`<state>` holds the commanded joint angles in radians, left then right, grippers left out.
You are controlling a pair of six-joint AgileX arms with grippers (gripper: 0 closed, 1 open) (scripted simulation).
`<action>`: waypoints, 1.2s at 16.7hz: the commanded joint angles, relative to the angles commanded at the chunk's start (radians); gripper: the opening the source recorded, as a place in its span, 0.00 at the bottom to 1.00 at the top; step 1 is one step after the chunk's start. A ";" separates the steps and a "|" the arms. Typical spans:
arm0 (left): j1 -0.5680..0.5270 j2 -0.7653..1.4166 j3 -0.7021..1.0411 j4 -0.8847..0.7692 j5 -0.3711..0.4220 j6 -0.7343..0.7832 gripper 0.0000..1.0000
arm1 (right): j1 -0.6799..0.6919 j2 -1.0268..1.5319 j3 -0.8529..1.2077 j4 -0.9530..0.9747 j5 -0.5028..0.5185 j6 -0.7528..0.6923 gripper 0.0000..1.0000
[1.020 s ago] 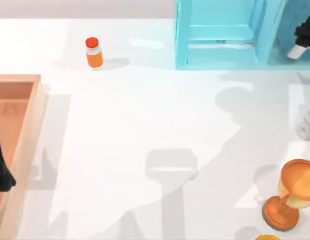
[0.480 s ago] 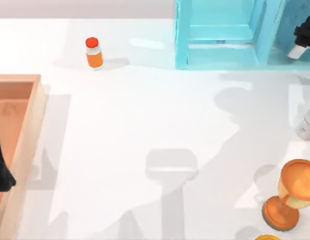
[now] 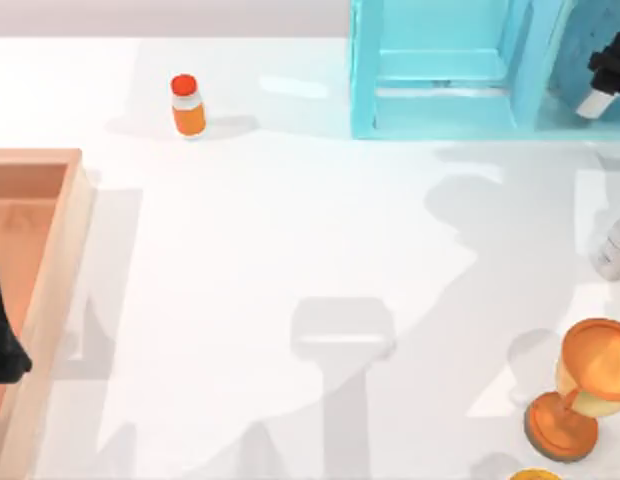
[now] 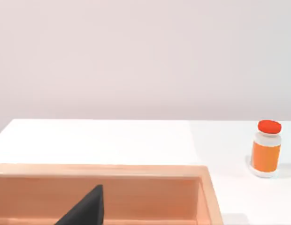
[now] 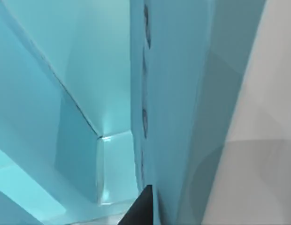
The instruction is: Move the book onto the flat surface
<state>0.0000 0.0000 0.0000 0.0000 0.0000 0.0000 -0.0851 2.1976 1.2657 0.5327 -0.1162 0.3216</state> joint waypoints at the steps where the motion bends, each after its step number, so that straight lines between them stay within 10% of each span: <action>1: 0.000 0.000 0.000 0.000 0.000 0.000 1.00 | -0.002 -0.023 -0.009 -0.019 0.000 0.000 0.00; 20: 0.000 0.000 0.000 0.000 0.000 0.000 1.00 | -0.050 -1.020 -0.308 -0.711 -0.063 -0.025 0.00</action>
<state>0.0000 0.0000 0.0000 0.0000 0.0000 0.0000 -0.1351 1.1781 0.9575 -0.1784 -0.1790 0.2970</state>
